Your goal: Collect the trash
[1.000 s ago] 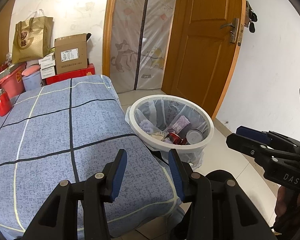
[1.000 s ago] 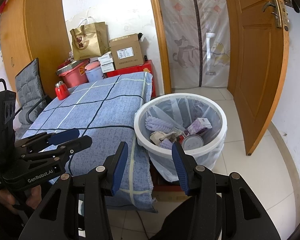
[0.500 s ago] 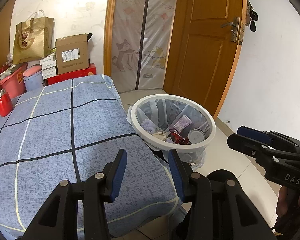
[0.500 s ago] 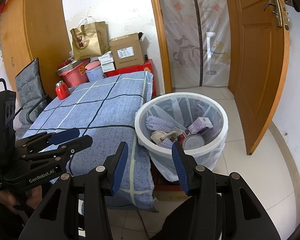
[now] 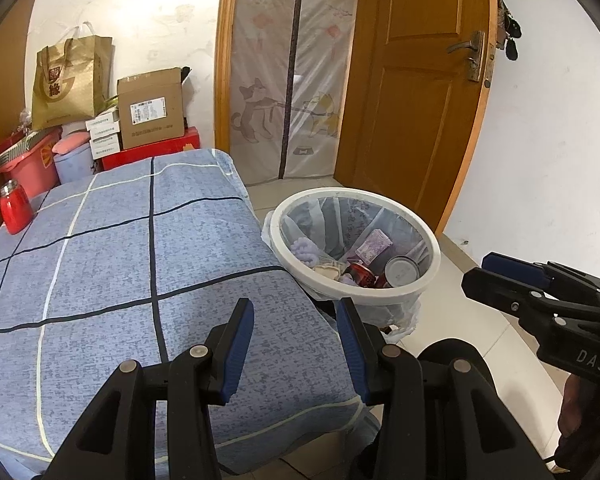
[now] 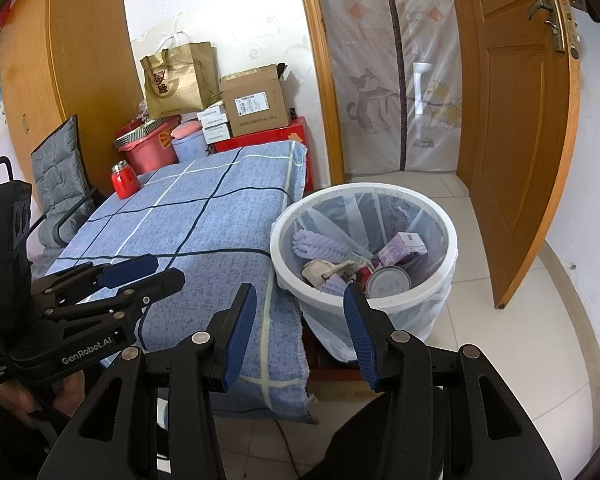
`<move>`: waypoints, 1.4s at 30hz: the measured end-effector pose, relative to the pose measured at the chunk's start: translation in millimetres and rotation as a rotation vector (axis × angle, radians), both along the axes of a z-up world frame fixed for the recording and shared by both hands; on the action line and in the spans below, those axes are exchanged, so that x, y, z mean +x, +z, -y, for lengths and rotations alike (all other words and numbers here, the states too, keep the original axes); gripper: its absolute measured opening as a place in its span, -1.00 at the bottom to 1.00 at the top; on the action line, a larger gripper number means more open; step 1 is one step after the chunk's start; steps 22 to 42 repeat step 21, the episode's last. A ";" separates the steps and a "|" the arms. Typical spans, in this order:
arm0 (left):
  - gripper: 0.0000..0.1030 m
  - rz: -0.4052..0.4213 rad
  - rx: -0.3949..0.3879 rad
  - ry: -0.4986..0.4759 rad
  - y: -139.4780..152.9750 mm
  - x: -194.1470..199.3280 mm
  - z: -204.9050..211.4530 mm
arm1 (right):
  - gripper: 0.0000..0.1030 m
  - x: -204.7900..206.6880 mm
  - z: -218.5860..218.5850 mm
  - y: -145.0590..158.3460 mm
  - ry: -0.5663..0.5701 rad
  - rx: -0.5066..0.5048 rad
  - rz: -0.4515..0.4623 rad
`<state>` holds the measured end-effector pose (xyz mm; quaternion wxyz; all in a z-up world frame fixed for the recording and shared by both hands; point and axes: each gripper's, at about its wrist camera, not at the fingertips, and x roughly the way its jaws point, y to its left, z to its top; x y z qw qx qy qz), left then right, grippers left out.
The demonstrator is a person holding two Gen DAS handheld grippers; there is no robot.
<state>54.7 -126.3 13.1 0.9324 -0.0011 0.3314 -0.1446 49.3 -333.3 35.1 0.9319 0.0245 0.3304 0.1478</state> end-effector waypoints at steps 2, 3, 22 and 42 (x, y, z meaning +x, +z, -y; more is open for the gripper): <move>-0.17 0.001 0.003 -0.001 0.0 -0.3 0.2 | -0.09 -0.2 -0.6 -0.4 0.000 0.000 0.000; -0.17 0.000 0.005 -0.002 -0.2 -0.3 0.5 | -0.09 0.3 0.2 0.1 0.000 0.000 0.000; -0.17 0.020 -0.003 0.010 0.6 -1.0 2.9 | -0.09 -3.7 -3.9 -6.5 -0.001 0.001 -0.010; -0.17 0.020 -0.003 0.010 0.6 -1.0 2.9 | -0.09 -3.7 -3.9 -6.5 -0.001 0.001 -0.010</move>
